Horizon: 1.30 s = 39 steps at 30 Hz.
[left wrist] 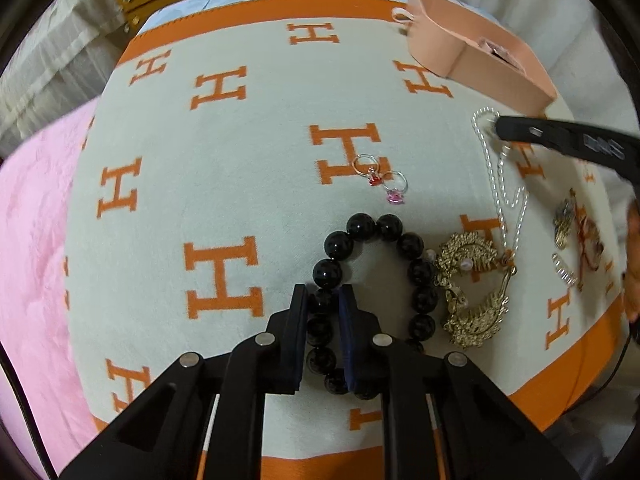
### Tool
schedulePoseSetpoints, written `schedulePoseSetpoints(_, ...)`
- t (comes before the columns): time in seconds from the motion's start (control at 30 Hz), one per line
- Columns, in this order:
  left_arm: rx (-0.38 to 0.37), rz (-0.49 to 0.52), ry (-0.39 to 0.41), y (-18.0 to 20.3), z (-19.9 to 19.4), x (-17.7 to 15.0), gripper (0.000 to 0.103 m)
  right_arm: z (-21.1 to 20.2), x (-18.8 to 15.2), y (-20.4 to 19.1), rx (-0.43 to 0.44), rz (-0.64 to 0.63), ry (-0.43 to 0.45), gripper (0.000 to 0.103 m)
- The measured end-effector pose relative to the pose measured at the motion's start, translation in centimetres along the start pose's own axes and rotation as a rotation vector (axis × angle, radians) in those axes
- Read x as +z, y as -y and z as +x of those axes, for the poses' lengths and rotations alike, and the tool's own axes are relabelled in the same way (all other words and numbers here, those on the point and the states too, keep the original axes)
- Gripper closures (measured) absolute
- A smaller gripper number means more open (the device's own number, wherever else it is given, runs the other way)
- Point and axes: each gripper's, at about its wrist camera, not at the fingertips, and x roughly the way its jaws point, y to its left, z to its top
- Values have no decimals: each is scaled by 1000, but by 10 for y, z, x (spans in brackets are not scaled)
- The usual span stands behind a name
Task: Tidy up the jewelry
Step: 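Grasp the black bead bracelet with the left gripper while the right grasps the pearl necklace, then carry both into the pink tray and open both grippers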
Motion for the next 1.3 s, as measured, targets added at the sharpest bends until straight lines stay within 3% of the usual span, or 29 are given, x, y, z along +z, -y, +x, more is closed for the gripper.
schedulePoseSetpoints(0.3,-29,-76,57,-14,-25,2,91,-87,-1,5,77,-10,182,98)
schedulePoseSetpoints(0.7,-21,-28,260,3,-125,41,91,-180,25,28,105,33,451,98)
schedulePoseSetpoints(0.97,-6,-17,349,33,-154,104,91,-194,57,49,103,88,546,98)
schedulePoseSetpoints(1.3,-5,30,336,80,-130,151,91,-142,72,70,76,139,473,98)
